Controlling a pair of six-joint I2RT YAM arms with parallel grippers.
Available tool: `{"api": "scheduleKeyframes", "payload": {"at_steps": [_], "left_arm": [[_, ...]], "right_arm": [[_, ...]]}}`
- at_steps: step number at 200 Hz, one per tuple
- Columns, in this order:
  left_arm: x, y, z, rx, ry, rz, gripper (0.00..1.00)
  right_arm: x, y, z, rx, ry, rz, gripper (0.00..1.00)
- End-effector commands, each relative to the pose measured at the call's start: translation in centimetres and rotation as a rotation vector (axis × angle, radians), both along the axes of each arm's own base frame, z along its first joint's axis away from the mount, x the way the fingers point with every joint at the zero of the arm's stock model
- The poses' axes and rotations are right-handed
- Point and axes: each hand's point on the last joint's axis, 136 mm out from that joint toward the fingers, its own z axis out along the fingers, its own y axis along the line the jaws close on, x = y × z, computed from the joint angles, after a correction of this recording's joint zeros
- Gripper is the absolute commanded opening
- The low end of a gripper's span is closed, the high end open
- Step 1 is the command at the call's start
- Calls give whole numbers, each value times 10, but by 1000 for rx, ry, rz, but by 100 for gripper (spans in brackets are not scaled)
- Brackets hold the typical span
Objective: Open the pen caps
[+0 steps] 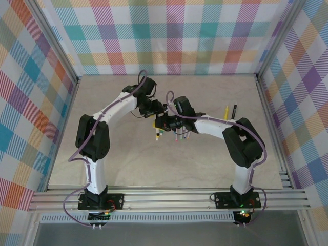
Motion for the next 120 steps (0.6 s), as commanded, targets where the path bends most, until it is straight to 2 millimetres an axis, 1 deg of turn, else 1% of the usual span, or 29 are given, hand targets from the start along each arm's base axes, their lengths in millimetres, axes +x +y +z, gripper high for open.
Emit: {"api": "scheduleKeyframes", "payload": {"at_steps": [1, 10, 25, 31, 38, 56, 66, 93, 113, 120], "left_arm": [[0, -6, 13, -31, -30, 4, 38], [0, -4, 11, -23, -30, 10, 31], [2, -1, 10, -2, -34, 22, 13], [3, 2, 10, 8, -36, 28, 8], [5, 4, 10, 21, -39, 33, 0], [11, 14, 10, 57, -54, 56, 0], [17, 23, 10, 82, -62, 81, 0], [40, 53, 6, 142, -76, 155, 0], [52, 62, 3, 161, -69, 168, 0], [56, 64, 1, 166, -70, 174, 0]], "right_arm": [[-7, 8, 26, 62, -71, 56, 0], [-9, 8, 26, 63, -68, 63, 0], [-13, 7, 27, 57, -64, 68, 0], [-15, 6, 27, 52, -60, 71, 0], [-19, 4, 26, 43, -54, 75, 0], [-34, -4, 27, 23, -47, 92, 0], [-45, -11, 25, 1, -33, 103, 0], [-93, -39, 19, -67, 4, 151, 0], [-130, -63, 14, -118, 34, 165, 0], [-136, -69, 13, -126, 43, 162, 0]]}}
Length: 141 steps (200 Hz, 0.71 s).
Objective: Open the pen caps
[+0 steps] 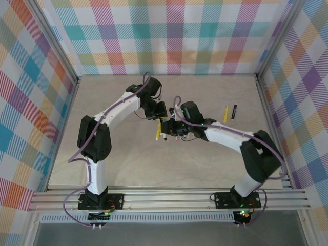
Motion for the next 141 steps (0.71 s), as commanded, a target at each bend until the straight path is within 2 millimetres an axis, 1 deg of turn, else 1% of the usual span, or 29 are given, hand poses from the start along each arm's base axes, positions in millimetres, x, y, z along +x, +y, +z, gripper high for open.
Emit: {"api": "scheduleKeyframes", "payload": {"at_steps": [1, 11, 25, 35, 44, 53, 60, 61, 65, 78, 79, 80, 91, 98, 105, 118, 128, 131, 141], "left_arm": [[80, 86, -16, 230, -160, 198, 0], [85, 86, -18, 230, -157, 202, 0], [89, 85, -19, 228, -156, 208, 0], [90, 85, -20, 230, -153, 205, 0], [90, 88, -20, 252, -152, 198, 0], [89, 92, -20, 284, -151, 188, 0], [87, 101, -21, 320, -146, 184, 0], [87, 102, -21, 325, -146, 183, 0], [86, 107, -22, 344, -142, 183, 0], [82, 123, -26, 385, -124, 186, 0], [82, 124, -27, 388, -122, 186, 0], [82, 125, -27, 389, -121, 186, 0], [79, 140, -30, 422, -112, 199, 0], [77, 150, -33, 445, -103, 208, 0], [75, 159, -37, 467, -93, 213, 0], [74, 174, -44, 508, -74, 221, 0], [72, 184, -50, 537, -54, 220, 0], [73, 187, -51, 544, -51, 223, 0], [73, 196, -56, 563, -36, 229, 0]], "right_arm": [[-91, -30, -9, -70, 137, 178, 0], [-100, -38, -12, -76, 148, 170, 0], [-105, -45, -15, -84, 154, 154, 0], [-104, -50, -17, -100, 144, 139, 0], [-96, -56, -20, -131, 128, 104, 0], [-82, -65, -21, -159, 115, 57, 0], [-71, -73, -23, -190, 107, 20, 0], [-64, -79, -25, -214, 103, -6, 0], [-58, -84, -27, -236, 100, -29, 0], [-29, -106, -33, -308, 90, -126, 0], [-24, -110, -33, -318, 88, -142, 0], [-24, -110, -33, -318, 88, -142, 0], [1, -130, -37, -385, 72, -229, 0], [15, -140, -39, -424, 58, -262, 0], [31, -154, -42, -493, 42, -300, 0], [51, -169, -44, -582, 17, -335, 0], [70, -184, -49, -663, 3, -371, 0], [75, -187, -48, -677, -6, -380, 0], [89, -197, -53, -726, -5, -398, 0]]}}
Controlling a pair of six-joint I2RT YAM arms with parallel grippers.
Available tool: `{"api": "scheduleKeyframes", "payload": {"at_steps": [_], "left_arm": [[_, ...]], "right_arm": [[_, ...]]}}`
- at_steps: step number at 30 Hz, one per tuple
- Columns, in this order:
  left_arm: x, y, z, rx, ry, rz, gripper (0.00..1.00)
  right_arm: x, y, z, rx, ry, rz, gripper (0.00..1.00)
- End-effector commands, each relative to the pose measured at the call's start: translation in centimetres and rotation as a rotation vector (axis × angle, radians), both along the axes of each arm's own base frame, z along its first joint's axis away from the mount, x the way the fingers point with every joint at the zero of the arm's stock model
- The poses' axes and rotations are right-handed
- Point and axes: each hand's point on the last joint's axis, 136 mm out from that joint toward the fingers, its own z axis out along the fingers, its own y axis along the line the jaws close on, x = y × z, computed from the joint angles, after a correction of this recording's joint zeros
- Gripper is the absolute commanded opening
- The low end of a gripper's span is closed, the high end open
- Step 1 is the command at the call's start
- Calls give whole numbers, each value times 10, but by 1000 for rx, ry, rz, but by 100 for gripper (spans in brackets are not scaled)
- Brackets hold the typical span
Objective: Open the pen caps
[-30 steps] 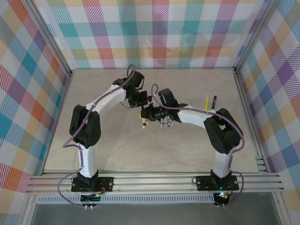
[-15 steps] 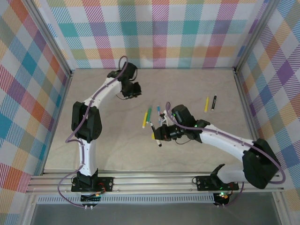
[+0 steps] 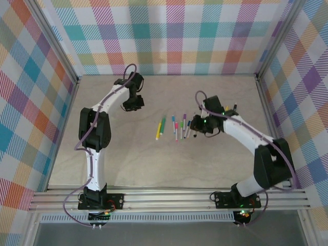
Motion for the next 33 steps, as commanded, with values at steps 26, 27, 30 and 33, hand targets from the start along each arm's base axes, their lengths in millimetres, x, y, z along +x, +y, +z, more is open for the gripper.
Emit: {"api": "scheduleKeyframes", "payload": {"at_steps": [26, 27, 30, 33], "left_arm": [[-8, 93, -60, 172, 154, 121, 0], [-8, 93, -61, 171, 156, 123, 0], [-8, 93, -63, 175, 156, 118, 0], [-8, 94, -62, 180, 156, 112, 2]], "right_arm": [[107, -157, -74, -545, 142, -225, 0], [107, -158, -77, -558, 152, -223, 0], [108, -162, -84, -576, 171, -226, 2], [108, -162, -87, -571, 175, -226, 5]]}}
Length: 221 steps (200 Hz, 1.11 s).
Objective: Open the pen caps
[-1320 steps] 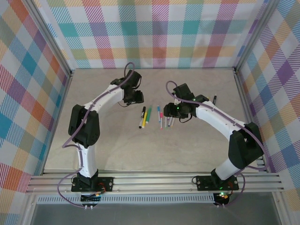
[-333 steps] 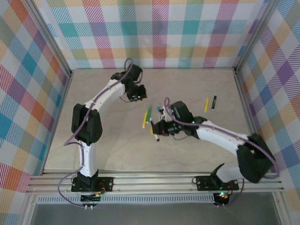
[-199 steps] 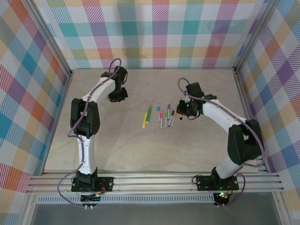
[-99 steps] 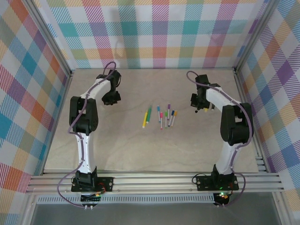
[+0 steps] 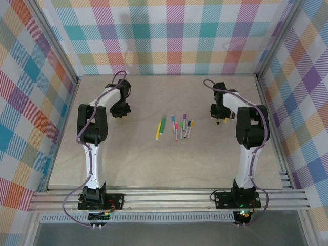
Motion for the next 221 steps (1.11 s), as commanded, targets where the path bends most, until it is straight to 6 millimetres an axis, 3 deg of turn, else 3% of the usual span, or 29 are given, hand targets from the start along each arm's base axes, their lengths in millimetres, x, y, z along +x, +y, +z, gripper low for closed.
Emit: {"api": "scheduleKeyframes", "payload": {"at_steps": [1, 36, 51, 84, 135, 165, 202, 221], "left_arm": [[-2, 11, -1, 30, 11, 3, 3], [-2, 11, -1, 33, 21, -4, 6], [-3, 11, -1, 37, 24, -6, 13], [-1, 11, 4, 38, 17, -15, 26], [3, 11, 19, 40, -15, -16, 34], [7, 10, 49, 53, -96, -8, 36], [12, -5, 114, 34, -285, -16, 39], [11, -20, 151, -61, -430, -14, 53]], "right_arm": [[0, -8, 4, -28, 16, 1, 8], [-1, -9, 1, -38, 33, 1, 19], [-2, -9, 0, -38, 38, 1, 24], [-3, -10, 2, -44, 43, -2, 29], [-3, -11, 9, -47, 39, -8, 34], [0, -6, 32, -18, -21, -9, 34], [-1, 10, 76, 49, -129, 9, 35], [-6, 23, 93, 68, -183, 33, 35]]}}
